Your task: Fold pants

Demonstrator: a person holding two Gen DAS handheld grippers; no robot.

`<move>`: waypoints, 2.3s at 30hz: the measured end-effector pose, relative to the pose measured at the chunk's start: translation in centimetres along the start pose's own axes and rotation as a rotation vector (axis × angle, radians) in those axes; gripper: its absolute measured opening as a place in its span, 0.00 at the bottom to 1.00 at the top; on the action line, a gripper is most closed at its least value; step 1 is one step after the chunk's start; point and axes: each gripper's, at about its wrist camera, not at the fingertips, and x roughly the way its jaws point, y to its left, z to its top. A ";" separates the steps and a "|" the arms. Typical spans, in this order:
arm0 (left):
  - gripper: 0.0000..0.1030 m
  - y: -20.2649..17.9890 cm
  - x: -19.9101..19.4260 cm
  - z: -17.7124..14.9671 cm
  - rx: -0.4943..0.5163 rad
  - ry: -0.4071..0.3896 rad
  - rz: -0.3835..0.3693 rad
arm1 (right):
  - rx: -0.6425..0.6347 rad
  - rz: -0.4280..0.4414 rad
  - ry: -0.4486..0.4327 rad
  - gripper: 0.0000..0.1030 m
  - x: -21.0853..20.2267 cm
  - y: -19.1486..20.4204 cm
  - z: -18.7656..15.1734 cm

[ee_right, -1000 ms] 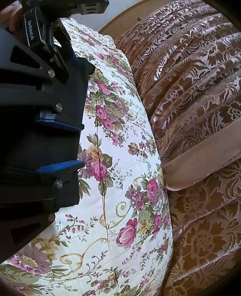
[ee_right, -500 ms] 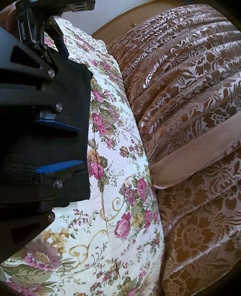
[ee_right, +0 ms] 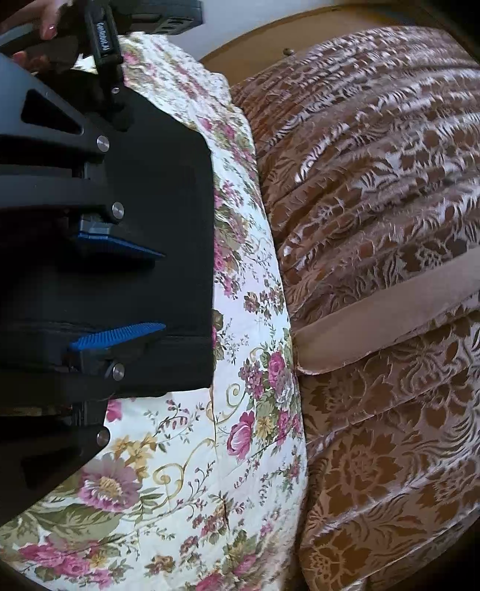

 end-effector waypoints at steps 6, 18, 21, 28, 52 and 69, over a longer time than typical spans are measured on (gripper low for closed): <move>0.96 0.1 -1.2 -1.1 0.029 0.000 0.005 | -0.040 -0.064 0.005 0.58 -2.3 0.8 -1.6; 0.96 1.2 -2.6 -2.9 0.039 0.050 -0.097 | 0.332 0.138 0.183 0.68 -3.1 -6.0 -4.4; 0.95 2.0 -2.7 -3.5 0.029 0.086 -0.199 | 0.379 0.200 0.227 0.68 -2.9 -6.6 -4.9; 0.90 3.4 -2.6 -3.9 0.051 0.160 -0.368 | 0.347 0.320 0.346 0.70 -2.9 -7.1 -5.5; 0.53 -1.5 -4.7 -1.5 0.312 -0.046 -0.201 | 0.060 0.243 0.116 0.49 -3.5 -2.6 -0.6; 0.54 -2.9 5.2 11.8 0.304 -0.181 -0.067 | 0.110 0.176 0.059 0.49 10.1 -4.5 9.5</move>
